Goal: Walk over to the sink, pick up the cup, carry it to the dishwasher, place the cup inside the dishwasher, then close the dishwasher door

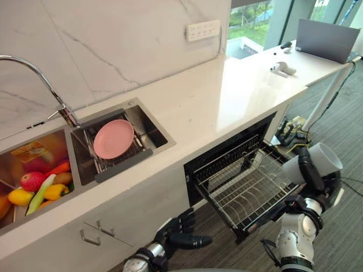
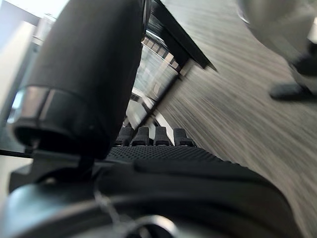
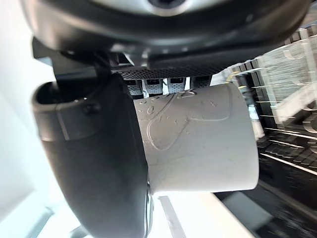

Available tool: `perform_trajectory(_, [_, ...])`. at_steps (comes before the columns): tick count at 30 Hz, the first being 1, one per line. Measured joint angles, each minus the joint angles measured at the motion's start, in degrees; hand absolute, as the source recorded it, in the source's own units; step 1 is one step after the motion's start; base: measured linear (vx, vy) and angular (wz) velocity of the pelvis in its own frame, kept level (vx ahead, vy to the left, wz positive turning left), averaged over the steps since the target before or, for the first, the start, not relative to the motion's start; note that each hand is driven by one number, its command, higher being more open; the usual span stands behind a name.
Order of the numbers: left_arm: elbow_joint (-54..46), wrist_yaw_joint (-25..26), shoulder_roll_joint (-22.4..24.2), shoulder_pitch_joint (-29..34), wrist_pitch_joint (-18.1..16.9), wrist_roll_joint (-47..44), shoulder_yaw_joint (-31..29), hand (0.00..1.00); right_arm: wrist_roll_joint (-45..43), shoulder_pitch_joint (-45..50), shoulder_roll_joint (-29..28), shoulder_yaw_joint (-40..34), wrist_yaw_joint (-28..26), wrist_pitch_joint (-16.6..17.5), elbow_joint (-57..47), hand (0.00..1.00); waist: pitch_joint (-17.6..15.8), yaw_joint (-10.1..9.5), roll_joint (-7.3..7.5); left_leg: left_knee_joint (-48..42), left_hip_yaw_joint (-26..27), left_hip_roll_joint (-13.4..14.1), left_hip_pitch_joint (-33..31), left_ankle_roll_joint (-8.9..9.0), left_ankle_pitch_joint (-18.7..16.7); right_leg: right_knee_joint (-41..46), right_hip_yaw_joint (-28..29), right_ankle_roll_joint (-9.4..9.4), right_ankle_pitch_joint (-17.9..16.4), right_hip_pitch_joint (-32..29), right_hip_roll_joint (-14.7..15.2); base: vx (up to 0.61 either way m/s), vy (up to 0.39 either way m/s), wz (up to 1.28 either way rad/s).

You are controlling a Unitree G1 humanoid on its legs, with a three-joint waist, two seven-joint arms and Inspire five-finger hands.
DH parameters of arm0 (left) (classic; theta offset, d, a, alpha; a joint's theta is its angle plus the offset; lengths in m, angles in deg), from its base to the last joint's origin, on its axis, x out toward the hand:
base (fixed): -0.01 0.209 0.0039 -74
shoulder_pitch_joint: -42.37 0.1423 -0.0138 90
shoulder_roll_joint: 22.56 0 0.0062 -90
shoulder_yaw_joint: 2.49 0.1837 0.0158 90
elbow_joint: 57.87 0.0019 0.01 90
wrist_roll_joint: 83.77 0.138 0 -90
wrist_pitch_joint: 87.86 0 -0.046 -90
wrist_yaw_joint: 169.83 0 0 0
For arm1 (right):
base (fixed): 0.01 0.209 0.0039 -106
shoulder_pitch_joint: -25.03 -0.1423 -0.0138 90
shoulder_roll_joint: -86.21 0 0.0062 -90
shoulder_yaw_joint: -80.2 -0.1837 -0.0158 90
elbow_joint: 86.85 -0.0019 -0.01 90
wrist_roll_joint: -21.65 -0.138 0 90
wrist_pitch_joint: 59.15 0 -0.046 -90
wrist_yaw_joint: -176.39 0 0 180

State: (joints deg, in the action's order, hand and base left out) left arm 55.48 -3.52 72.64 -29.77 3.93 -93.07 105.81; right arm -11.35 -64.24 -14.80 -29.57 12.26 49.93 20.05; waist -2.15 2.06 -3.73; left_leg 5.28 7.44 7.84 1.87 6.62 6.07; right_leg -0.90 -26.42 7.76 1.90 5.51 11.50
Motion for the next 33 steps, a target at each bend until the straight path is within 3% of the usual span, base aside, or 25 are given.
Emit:
perform_trajectory(3, [5.0,4.5,1.2,0.4,0.0,2.6,-5.1,1.0,1.8,-0.9,1.9,1.2,-3.6,-2.1,2.9,0.0,-0.4,-0.42,0.21,0.0,-1.2,-0.3,0.0,0.02,0.0,-0.1,-1.3,0.15,-0.3,0.9,0.1,0.02,-0.016,0.22])
perform_trajectory(6, [12.4,8.5,3.1,0.4,-0.4,2.5,-14.6,1.0,6.5,-1.8,4.4,1.7,-7.6,-5.4,5.6,0.0,-1.0,-1.67,0.72,0.0,-3.2,-0.4,-0.4,0.0,0.3,-0.1,-3.4,0.24,-0.6,1.8,0.1,-0.03,-0.026,0.31])
perform_trajectory(11, [19.9,10.3,3.1,1.2,-0.5,2.3,-20.6,1.0,15.4,-5.3,8.2,3.5,-9.9,-9.9,13.6,0.0,-2.7,-3.23,0.64,0.0,-6.3,-0.6,-1.6,-0.17,1.2,0.2,-6.3,0.2,-1.0,2.7,0.0,-0.06,-0.023,0.32])
perform_trajectory(14, [19.4,10.2,3.8,0.7,-2.3,1.6,-21.2,1.0,20.2,-7.9,10.9,6.3,-11.2,-13.7,19.1,0.0,-4.0,-4.51,0.0,0.0,-7.9,-0.7,-3.0,-0.21,1.9,0.8,-8.1,-0.12,-1.4,2.5,0.0,-0.07,-0.016,0.3])
perform_trajectory(17, [19.5,10.5,3.7,-1.6,-2.3,2.3,-21.2,1.0,22.5,-14.1,14.6,9.1,-12.0,-16.0,26.3,0.0,-6.9,-4.33,-1.41,-0.2,-8.5,-0.2,-7.1,-0.83,3.1,2.8,-10.2,-0.72,-2.0,-0.4,-0.1,-0.11,-0.005,0.42])
perform_trajectory(20, [19.4,11.4,3.0,-5.6,-3.4,3.9,-20.3,1.0,25.0,-21.3,19.0,9.6,-10.6,-16.2,33.7,0.0,-12.1,-4.61,-3.43,-1.0,-8.1,0.6,-12.0,-1.75,5.4,5.6,-12.4,-1.46,-2.4,-4.1,0.0,-0.14,0.012,0.51])
perform_trajectory(22, [19.1,12.2,1.8,-7.3,-3.4,2.5,-20.1,1.0,27.2,-22.6,20.1,10.1,-9.2,-16.4,36.6,0.0,-15.2,-4.59,-3.84,-1.3,-5.0,0.7,-13.7,-2.34,8.0,8.7,-13.7,-1.73,-4.0,-4.7,0.8,-0.05,0.027,0.74])
perform_trajectory(25, [18.2,12.5,0.9,-7.5,-3.4,0.9,-20.1,1.0,28.6,-22.4,20.1,10.1,-9.1,-16.4,37.9,0.0,-16.5,-4.76,-3.77,-1.3,-5.2,0.2,-14.1,-2.7,8.9,10.9,-12.3,-1.66,-6.4,-4.6,1.4,-0.02,0.016,0.54])
perform_trajectory(27, [17.5,13.0,0.6,-7.4,-3.2,0.2,-19.9,1.0,28.8,-22.7,20.1,10.0,-8.8,-16.4,37.9,0.0,-17.3,-5.57,-4.88,-0.4,-5.7,0.1,-14.3,-2.7,9.8,12.7,-13.0,-1.16,-8.2,-4.9,1.7,-0.08,-0.044,0.33])
perform_trajectory(28, [17.4,13.1,0.5,-7.4,-3.2,0.0,-19.5,1.0,28.9,-22.8,20.1,9.9,-8.2,-16.4,37.9,1.0,-17.6,-5.6,-5.34,-0.4,-5.9,0.1,-14.4,-2.75,9.9,13.2,-13.2,-1.12,-8.6,-4.9,1.8,-0.09,-0.044,0.21])
perform_trajectory(30, [17.4,13.1,0.5,-7.4,-2.6,-1.0,-18.7,1.0,32.5,-23.0,20.8,9.9,-6.5,-16.5,38.3,1.0,-17.9,-5.71,-6.39,-0.3,-6.2,0.1,-15.0,-2.93,9.7,15.3,-13.2,-0.77,-10.1,-6.0,2.3,-0.09,-0.038,0.11])
perform_trajectory(33, [17.4,13.0,0.3,-7.6,-1.9,-3.0,-18.2,1.0,35.4,-23.0,21.1,10.0,-6.5,-16.9,38.5,1.0,-18.0,-5.6,-6.53,-0.3,-6.1,0.1,-15.3,-3.29,9.5,17.1,-12.4,-0.39,-11.7,-7.1,2.8,-0.04,-0.053,0.02])
